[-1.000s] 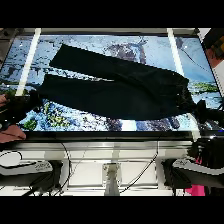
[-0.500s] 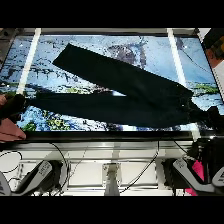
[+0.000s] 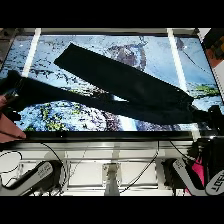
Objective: Fold the clothes and pants, and hang the long-sleeved shirts on hangers.
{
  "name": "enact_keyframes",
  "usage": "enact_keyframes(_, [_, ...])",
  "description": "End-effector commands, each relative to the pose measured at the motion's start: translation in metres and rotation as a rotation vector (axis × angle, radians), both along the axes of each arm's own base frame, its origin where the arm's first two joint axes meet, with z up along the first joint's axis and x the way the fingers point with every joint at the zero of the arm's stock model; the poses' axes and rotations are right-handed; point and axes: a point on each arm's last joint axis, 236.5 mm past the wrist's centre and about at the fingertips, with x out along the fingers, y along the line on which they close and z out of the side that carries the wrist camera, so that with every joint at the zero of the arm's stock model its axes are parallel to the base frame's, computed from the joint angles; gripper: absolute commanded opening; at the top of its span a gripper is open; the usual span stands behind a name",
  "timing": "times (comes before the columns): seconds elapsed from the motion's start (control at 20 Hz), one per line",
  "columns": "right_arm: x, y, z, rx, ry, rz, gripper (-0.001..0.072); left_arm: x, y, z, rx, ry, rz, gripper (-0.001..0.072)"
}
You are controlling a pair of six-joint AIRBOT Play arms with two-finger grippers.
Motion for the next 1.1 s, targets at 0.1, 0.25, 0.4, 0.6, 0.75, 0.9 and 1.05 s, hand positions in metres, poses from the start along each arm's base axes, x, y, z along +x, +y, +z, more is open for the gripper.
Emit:
enact_keyframes(0.1, [0.071,-0.015,-0.008,0.242,-0.189,-0.212,0.0032,0.139,-0.061,0.017,-0.015,-0.13,-0.051,0.0])
enact_keyframes(0.25, [0.098,-0.034,-0.02,0.35,-0.249,-0.365,0.0032,0.2,-0.086,0.01,-0.058,-0.157,-0.074,0.0])
enact_keyframes(0.4, [0.113,-0.058,-0.028,0.359,-0.287,-0.483,0.0032,0.243,-0.075,-0.001,-0.177,-0.16,0.024,0.0])
enact_keyframes(0.6, [0.163,-0.061,-0.024,0.361,-0.331,-0.503,0.0032,0.273,-0.072,-0.037,-0.173,-0.18,0.08,0.0])
enact_keyframes(0.75, [0.23,-0.08,-0.001,0.345,-0.471,-0.622,0.0037,0.309,-0.035,-0.026,-0.204,-0.391,0.357,0.0005])
enact_keyframes(0.9, [0.291,-0.104,0.014,0.205,-0.594,-0.716,0.0411,0.311,0.005,-0.021,-0.236,-0.575,0.666,0.0424])
enact_keyframes(1.05, [0.327,-0.072,-0.007,0.149,-0.508,-0.459,0.053,0.319,-0.023,-0.048,-0.104,-0.499,0.492,0.0437])
